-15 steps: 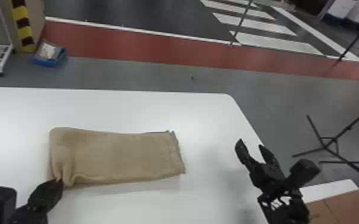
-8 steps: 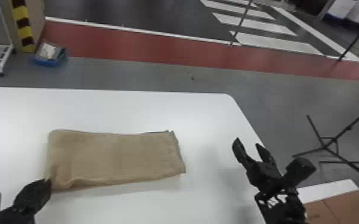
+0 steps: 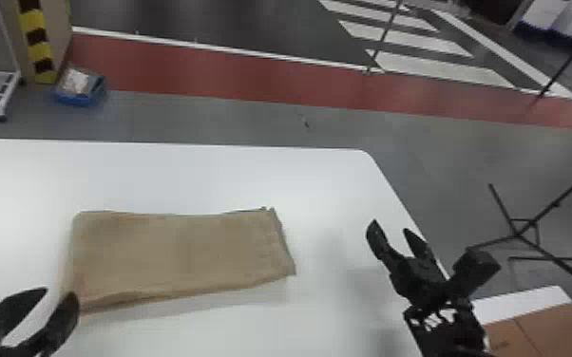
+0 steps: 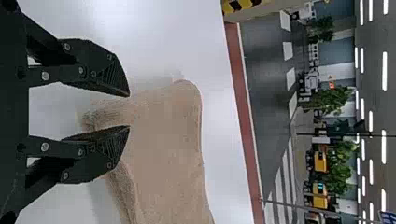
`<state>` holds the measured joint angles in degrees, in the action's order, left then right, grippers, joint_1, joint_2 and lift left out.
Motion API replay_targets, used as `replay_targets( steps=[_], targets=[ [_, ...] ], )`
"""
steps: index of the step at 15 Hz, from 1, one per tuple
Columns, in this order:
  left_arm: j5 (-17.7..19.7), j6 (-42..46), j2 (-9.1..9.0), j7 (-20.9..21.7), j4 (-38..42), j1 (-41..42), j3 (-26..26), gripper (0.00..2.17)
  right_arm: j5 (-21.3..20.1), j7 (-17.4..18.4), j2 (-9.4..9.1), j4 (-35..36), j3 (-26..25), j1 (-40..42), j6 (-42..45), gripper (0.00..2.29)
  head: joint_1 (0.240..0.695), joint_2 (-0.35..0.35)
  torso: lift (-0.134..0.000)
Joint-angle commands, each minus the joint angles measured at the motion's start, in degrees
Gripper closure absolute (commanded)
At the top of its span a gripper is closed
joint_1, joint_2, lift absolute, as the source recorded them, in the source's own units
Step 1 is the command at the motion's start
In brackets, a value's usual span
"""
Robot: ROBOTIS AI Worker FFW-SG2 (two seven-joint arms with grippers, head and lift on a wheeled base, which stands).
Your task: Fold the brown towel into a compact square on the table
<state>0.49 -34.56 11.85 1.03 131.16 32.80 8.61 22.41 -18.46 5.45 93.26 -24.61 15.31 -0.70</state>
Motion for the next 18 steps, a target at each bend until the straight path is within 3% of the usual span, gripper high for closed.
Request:
replay_targets(
  steps=[1,5,8,9,10,11,12,13,18],
  targets=[
    [-0.31,-2.14,0.10,-0.07,0.68,0.24,-0.61,0.17,0.00,0.00,-0.01,0.43,0.00,0.16,-1.02,0.17,0.695,-0.348,-0.123],
    [1.62,2.96,-0.34,0.02,-1.34,-1.78,-1.76,0.09,-0.09,0.00,-0.18,2.89,0.88,1.39,-2.60,0.16,0.695,-0.327,-0.123],
    [5.93,19.13,-0.42,0.55,-5.83,-3.98,-1.58,0.23,-0.79,0.09,-0.27,5.18,2.20,2.27,-4.88,0.17,0.695,-0.310,-0.123],
    [6.63,19.66,-0.34,1.34,-7.41,-5.73,-0.96,0.33,-0.97,0.26,-0.27,6.23,2.90,2.88,-5.41,0.17,0.695,-0.305,-0.123],
    [7.34,19.31,-0.42,3.10,-9.61,-8.02,-0.44,0.71,-1.23,0.35,-0.36,7.11,3.69,3.32,-6.29,0.17,0.695,-0.301,-0.123],
    [9.71,16.67,-0.42,4.42,-11.36,-10.39,-0.26,1.37,-1.85,0.35,-0.36,7.73,4.48,3.67,-6.99,0.17,0.695,-0.298,-0.123],
    [13.84,7.88,-0.42,5.91,-12.07,-12.94,-0.52,2.05,-2.37,0.44,-0.36,8.43,5.10,3.85,-7.52,0.17,0.695,-0.294,-0.123],
    [14.37,5.42,-0.16,7.67,-12.95,-14.43,-0.52,2.13,-2.55,0.44,-0.27,8.78,5.45,4.11,-7.52,0.17,0.695,-0.291,-0.123],
    [14.54,4.89,0.10,14.35,-16.81,-17.51,-2.28,2.13,-3.43,0.44,-0.18,8.17,7.20,3.41,-8.40,0.17,0.695,-0.289,-0.123]
  ],
)
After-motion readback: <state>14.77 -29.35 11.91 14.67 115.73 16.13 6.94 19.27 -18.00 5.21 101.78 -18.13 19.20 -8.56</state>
